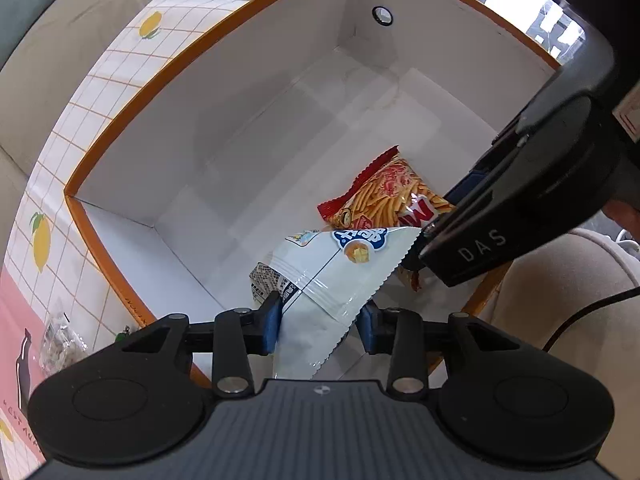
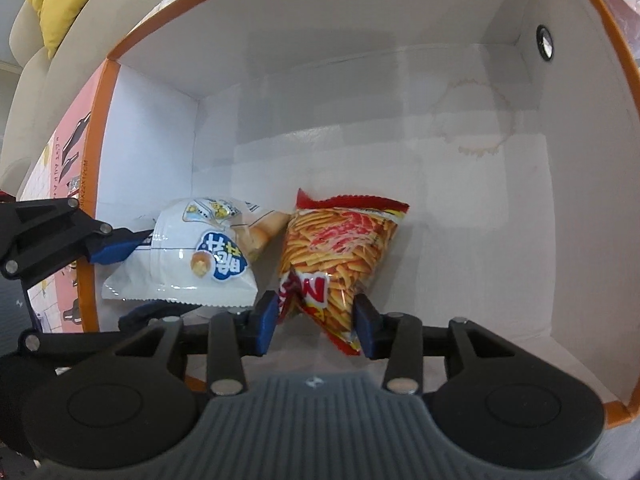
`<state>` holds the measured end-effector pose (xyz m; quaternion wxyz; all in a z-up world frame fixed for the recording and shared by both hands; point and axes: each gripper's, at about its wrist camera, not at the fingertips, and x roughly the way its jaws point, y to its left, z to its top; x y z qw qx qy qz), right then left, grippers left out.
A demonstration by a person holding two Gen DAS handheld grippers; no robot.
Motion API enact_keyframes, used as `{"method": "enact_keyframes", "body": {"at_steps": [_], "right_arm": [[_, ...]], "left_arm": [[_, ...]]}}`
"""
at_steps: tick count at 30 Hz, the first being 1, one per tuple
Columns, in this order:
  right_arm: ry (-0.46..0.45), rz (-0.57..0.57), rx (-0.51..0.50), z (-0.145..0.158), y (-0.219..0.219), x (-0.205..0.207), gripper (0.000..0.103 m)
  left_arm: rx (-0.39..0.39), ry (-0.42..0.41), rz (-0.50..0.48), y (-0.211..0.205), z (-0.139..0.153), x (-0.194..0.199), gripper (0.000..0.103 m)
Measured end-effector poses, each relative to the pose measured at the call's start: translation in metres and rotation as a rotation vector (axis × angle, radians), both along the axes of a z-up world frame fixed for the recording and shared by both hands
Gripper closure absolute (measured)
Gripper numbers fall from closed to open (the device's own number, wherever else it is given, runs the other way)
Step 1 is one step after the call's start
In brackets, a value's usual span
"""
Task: Organize snacks
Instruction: 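Carry the white chip bag with the left gripper while the right carries the orange stick bag into the box, then open both grippers to drop the bags and lift out of the box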
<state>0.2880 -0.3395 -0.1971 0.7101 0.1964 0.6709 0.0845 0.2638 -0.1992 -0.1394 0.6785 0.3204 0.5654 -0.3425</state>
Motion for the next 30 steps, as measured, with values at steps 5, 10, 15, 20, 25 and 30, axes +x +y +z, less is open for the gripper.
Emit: {"method": "enact_keyframes", "body": {"at_steps": [5, 10, 15, 20, 25, 30], "right_arm": [[0.001, -0.002, -0.010, 0.002, 0.004, 0.000, 0.057], [-0.009, -0.004, -0.024, 0.010, 0.007, -0.004, 0.048], [-0.012, -0.014, -0.050, 0.019, 0.011, -0.006, 0.036], [-0.058, -0.020, -0.108, 0.040, 0.017, -0.017, 0.022], [-0.117, -0.024, -0.173, 0.067, 0.021, -0.032, 0.020], [-0.199, -0.049, -0.175, 0.099, 0.029, -0.054, 0.020]], "left_arm": [[0.002, 0.024, 0.039, 0.005, 0.000, 0.006, 0.051], [-0.050, 0.041, 0.095, 0.009, 0.014, 0.013, 0.043], [-0.100, 0.032, 0.117, 0.018, 0.038, 0.004, 0.038], [-0.128, -0.004, 0.121, 0.028, 0.060, -0.008, 0.038], [-0.180, -0.049, 0.161, 0.046, 0.087, -0.023, 0.038], [-0.252, -0.124, 0.228, 0.067, 0.115, -0.043, 0.038]]}}
